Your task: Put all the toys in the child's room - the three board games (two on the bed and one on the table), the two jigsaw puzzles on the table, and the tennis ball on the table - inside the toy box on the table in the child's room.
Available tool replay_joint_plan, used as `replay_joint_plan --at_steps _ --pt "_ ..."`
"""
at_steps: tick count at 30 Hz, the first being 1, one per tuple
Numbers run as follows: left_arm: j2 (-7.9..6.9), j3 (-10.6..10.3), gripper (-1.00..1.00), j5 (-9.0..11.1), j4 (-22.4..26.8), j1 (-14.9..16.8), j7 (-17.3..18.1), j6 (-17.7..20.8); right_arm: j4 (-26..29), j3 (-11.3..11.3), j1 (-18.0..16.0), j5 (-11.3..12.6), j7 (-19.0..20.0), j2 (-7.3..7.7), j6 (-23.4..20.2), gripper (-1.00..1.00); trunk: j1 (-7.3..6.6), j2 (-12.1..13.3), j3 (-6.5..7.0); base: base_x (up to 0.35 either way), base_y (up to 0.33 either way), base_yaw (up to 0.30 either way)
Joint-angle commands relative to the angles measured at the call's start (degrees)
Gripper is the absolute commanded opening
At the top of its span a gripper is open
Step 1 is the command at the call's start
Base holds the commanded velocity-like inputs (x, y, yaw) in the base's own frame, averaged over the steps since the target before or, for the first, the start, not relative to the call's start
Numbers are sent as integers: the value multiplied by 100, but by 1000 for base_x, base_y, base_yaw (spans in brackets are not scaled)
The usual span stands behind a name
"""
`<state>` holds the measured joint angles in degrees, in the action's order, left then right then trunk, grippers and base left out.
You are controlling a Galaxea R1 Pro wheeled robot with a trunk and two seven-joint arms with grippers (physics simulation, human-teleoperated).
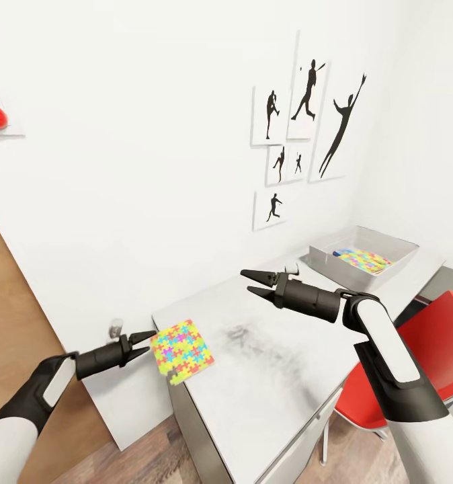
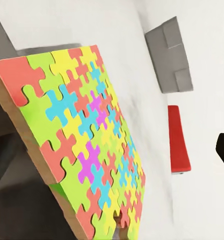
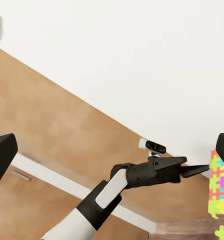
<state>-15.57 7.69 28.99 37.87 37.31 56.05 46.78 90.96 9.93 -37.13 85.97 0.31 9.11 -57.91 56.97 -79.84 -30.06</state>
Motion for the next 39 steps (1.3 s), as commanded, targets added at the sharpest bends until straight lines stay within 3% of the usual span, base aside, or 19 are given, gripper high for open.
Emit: replay_joint_plan --at_steps 1,12,16,24,28,39 --pt "7 5 100 8 -51 4 7 29 1 3 -5 -1 4 4 -8 100 0 -3 -6 0 0 0" --pt "18 10 100 -16 -285 4 3 15 1 13 -5 -1 4 4 -1 100 0 -3 -6 0 0 0" --pt "19 11 100 -16 -288 4 3 15 1 17 -6 -1 4 4 -1 100 88 -164 -78 0 0 0" --pt "19 13 100 -10 -289 4 3 15 1 10 -5 -1 4 9 -9 100 88 -164 -78 0 0 0" --pt "29 13 100 -12 -289 4 3 15 1 10 -5 -1 4 10 -9 100 175 -324 -149 0 0 0" --pt "36 13 100 -23 -289 4 -3 15 1 14 -5 -1 4 7 -10 100 175 -324 -143 0 0 -13"
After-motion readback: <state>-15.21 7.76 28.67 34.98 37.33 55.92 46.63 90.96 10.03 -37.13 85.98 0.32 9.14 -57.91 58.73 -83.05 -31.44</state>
